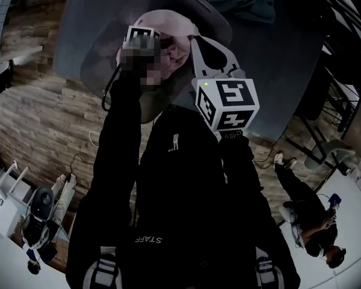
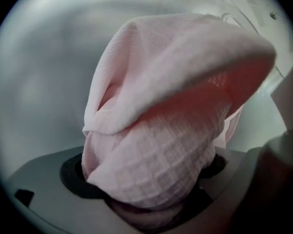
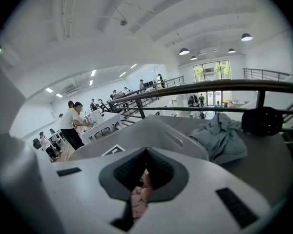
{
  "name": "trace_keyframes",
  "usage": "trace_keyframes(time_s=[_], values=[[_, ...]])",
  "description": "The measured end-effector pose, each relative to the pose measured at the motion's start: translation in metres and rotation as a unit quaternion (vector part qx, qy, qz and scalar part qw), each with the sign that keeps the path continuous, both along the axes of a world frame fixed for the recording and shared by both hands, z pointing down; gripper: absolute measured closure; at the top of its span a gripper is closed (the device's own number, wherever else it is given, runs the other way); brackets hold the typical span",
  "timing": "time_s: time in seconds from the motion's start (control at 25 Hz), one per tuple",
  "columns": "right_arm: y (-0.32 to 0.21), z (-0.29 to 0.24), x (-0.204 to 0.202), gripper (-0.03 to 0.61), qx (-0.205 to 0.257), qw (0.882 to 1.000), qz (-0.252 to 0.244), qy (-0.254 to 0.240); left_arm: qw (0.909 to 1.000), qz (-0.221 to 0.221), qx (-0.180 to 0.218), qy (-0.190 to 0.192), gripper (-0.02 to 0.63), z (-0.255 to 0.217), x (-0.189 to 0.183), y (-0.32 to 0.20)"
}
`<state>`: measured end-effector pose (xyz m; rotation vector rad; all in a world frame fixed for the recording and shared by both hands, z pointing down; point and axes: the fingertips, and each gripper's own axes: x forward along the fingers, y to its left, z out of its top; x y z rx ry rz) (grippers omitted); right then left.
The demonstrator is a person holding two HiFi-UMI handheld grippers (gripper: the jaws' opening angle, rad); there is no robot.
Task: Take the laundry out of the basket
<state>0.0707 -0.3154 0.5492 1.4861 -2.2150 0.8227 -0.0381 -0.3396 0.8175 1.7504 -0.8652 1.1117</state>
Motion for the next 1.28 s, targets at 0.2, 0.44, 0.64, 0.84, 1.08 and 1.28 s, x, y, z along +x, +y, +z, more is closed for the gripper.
trace_keyframes(time_s=[0.2, 0.44, 0.64, 0.84, 1.08, 1.28], values=[[0.01, -0.001, 0.009, 0.565, -0.003, 1.0, 0.01, -0.003, 0.9994, -0.021, -0.018, 0.022, 0.191, -0.006, 0.008, 0.009], [0.016, -0.018, 0.016, 0.565, 0.01, 1.0, 0.018, -0.004, 0.9965, -0.071, -0.021, 0.037, 0.324, -0.027, 0.008, 0.012], [0.025, -0.031, 0.018, 0.565, 0.022, 1.0, 0.02, -0.006, 0.9958, -0.082, 0.014, 0.039, 0.336, -0.054, 0.011, 0.016], [0.039, -0.043, 0.022, 0.565, 0.031, 0.999, 0.027, -0.009, 0.9909, -0.098, 0.071, 0.059, 0.337, -0.098, 0.014, 0.016], [0.058, -0.067, 0.022, 0.565, 0.046, 0.998, 0.033, -0.013, 0.9795, -0.125, 0.14, 0.073, 0.337, -0.155, 0.008, 0.024], [0.068, -0.088, 0.02, 0.565, 0.077, 0.996, 0.033, -0.014, 0.9609, -0.147, 0.219, 0.084, 0.337, -0.211, 0.001, 0.019]])
